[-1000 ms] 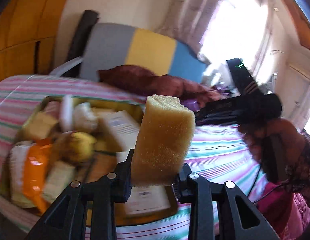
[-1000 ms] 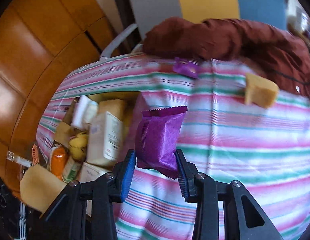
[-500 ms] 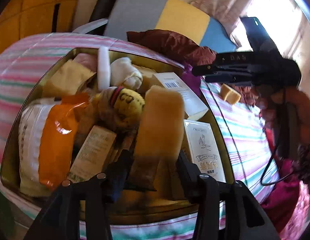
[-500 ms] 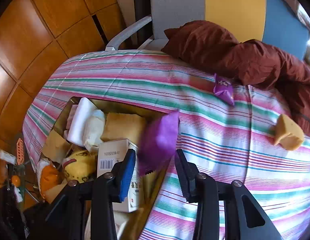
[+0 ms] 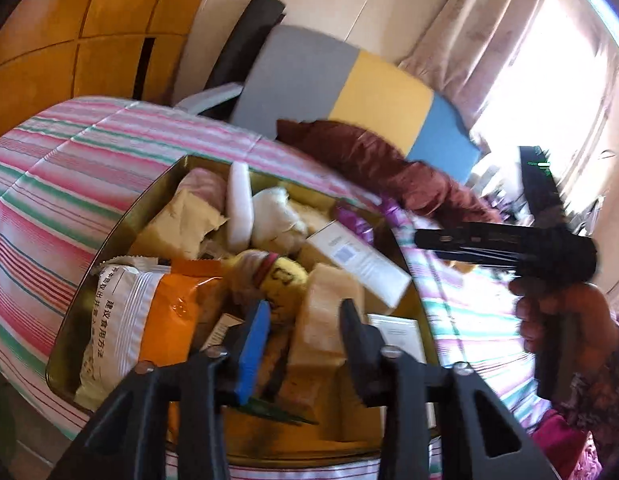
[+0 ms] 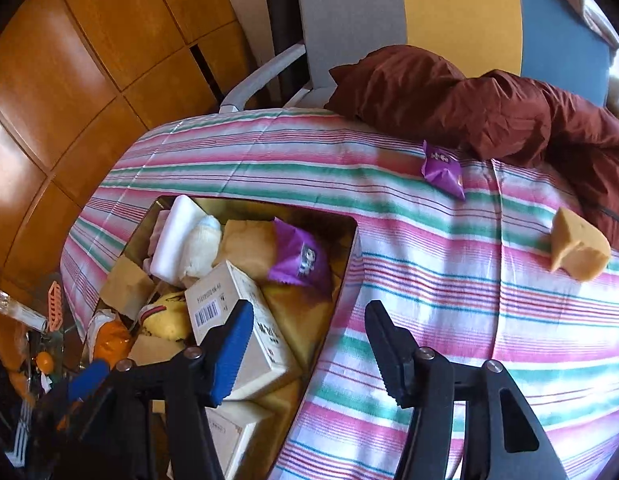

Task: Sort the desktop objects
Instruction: 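Open both tools to drop the sponge and purple packet into the tray, then move both tools back toward the last tan sponge and purple packet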

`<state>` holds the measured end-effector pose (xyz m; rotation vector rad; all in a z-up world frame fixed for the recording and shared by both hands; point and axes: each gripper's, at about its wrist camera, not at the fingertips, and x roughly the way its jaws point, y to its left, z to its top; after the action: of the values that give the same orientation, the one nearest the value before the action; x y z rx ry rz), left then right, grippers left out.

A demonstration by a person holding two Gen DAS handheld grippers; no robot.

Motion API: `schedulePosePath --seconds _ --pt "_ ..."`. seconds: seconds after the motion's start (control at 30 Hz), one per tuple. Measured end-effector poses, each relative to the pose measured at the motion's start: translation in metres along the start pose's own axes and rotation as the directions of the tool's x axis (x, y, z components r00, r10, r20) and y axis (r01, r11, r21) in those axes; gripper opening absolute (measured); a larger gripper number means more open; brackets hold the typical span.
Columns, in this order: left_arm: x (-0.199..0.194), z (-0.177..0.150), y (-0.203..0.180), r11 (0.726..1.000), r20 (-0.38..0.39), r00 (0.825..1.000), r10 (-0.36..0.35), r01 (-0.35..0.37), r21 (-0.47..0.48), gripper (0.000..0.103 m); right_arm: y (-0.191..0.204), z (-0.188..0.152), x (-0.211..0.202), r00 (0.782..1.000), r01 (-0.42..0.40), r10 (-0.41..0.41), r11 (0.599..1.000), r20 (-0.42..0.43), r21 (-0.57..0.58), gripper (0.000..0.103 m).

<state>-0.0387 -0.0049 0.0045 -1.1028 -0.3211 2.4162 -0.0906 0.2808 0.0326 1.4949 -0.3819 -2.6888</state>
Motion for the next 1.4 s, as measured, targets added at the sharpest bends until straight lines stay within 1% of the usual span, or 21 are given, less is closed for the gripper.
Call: schedulePosePath --seconds 0.03,0.07,0.1,0.17,0.27,0.33,0.43,0.5,0.53,0.6,0.67,0.73,0.8,0.87,0.97,1.03,1.07,1.13,1.27,1.33,1.4 --pt "0.004 0.002 0.0 1.0 -0.015 1.0 -0.008 0.008 -0.008 0.024 -0.002 -0.002 -0.001 1.0 -0.003 0.003 1.0 0.002 0.001 0.059" --pt "0.006 0.003 -0.001 0.999 -0.023 0.999 -0.04 0.04 -0.012 0.023 -0.003 -0.003 -0.002 1.0 -0.007 0.007 1.0 0.005 0.004 0.059" --pt "0.008 0.002 -0.007 0.998 -0.032 0.998 -0.059 0.06 0.006 0.023 -0.006 -0.005 -0.004 1.0 -0.011 0.011 1.0 0.009 0.009 0.059" --pt "0.008 -0.003 -0.023 0.992 -0.063 0.994 -0.092 0.097 0.079 0.023 -0.013 -0.008 -0.007 1.0 -0.018 0.018 1.0 0.013 0.016 0.059" --pt "0.012 -0.012 -0.044 0.981 -0.1 0.99 -0.095 0.11 0.157 0.023 -0.028 -0.013 -0.012 0.999 -0.027 0.026 0.999 0.019 0.041 0.058" --pt "0.01 -0.014 -0.048 0.983 -0.096 0.993 -0.067 0.082 0.163 0.024 -0.039 -0.016 -0.017 0.999 -0.024 0.023 0.998 0.028 0.058 0.059" --pt "-0.001 -0.008 -0.042 0.994 -0.046 0.999 -0.012 0.017 0.108 0.032 -0.066 -0.022 -0.029 0.998 -0.019 0.013 0.994 0.057 0.103 0.059" --pt "-0.007 0.002 -0.037 0.997 -0.001 0.999 0.043 -0.043 0.061 0.051 -0.088 -0.027 -0.037 0.997 0.006 -0.017 0.99 0.078 0.141 0.059" --pt "-0.012 0.006 -0.033 0.998 0.02 0.998 0.06 -0.061 0.034 0.052 -0.103 -0.031 -0.041 0.996 0.025 -0.039 0.986 0.085 0.166 0.059" --pt "-0.019 0.016 -0.027 0.998 0.05 0.997 0.065 -0.063 -0.029 0.053 -0.134 -0.038 -0.046 0.991 0.079 -0.099 0.973 0.086 0.218 0.062" --pt "-0.021 0.027 -0.026 0.995 0.055 0.997 0.062 -0.057 -0.08 0.057 -0.158 -0.042 -0.049 0.985 0.125 -0.152 0.958 0.087 0.259 0.072" --pt "-0.02 0.035 -0.031 0.993 0.059 0.997 0.055 -0.048 -0.107 0.063 -0.185 -0.047 -0.052 0.971 0.186 -0.221 0.938 0.092 0.293 0.076" --pt "-0.017 0.04 -0.038 0.993 0.057 0.997 0.042 -0.035 -0.113 0.068 -0.203 -0.048 -0.053 0.959 0.228 -0.267 0.925 0.091 0.304 0.081" --pt "-0.012 0.043 -0.051 0.995 0.051 0.998 0.034 -0.029 -0.095 0.069 -0.217 -0.046 -0.052 0.951 0.255 -0.296 0.915 0.09 0.312 0.088" --pt "0.001 0.048 -0.072 0.999 0.023 0.999 0.026 -0.025 -0.041 0.069 -0.231 -0.036 -0.051 0.944 0.261 -0.311 0.911 0.114 0.32 0.093" --pt "0.009 0.049 -0.086 1.0 0.0 1.0 0.024 -0.024 -0.01 0.069 -0.234 -0.026 -0.047 0.937 0.271 -0.323 0.911 0.131 0.312 0.1" --pt "0.014 0.05 -0.094 1.0 -0.015 1.0 0.017 -0.017 0.007 0.069 -0.234 -0.02 -0.045 0.933 0.274 -0.329 0.912 0.144 0.306 0.101" --pt "0.021 0.052 -0.105 1.0 -0.028 1.0 0.007 -0.007 0.023 0.069 -0.234 -0.009 -0.038 0.929 0.278 -0.335 0.913 0.159 0.297 0.102" --pt "0.035 0.061 -0.133 0.998 -0.041 0.999 0.004 -0.001 0.06 0.069 -0.239 0.012 -0.014 0.926 0.298 -0.351 0.904 0.137 0.308 0.102" --pt "0.044 0.067 -0.147 0.995 -0.043 0.999 0.011 -0.007 0.096 0.069 -0.242 0.018 -0.002 0.92 0.312 -0.367 0.896 0.134 0.315 0.102" --pt "0.057 0.074 -0.165 0.99 -0.052 0.999 0.014 -0.007 0.141 0.069 -0.246 0.021 0.007 0.92 0.308 -0.365 0.897 0.14 0.316 0.092"
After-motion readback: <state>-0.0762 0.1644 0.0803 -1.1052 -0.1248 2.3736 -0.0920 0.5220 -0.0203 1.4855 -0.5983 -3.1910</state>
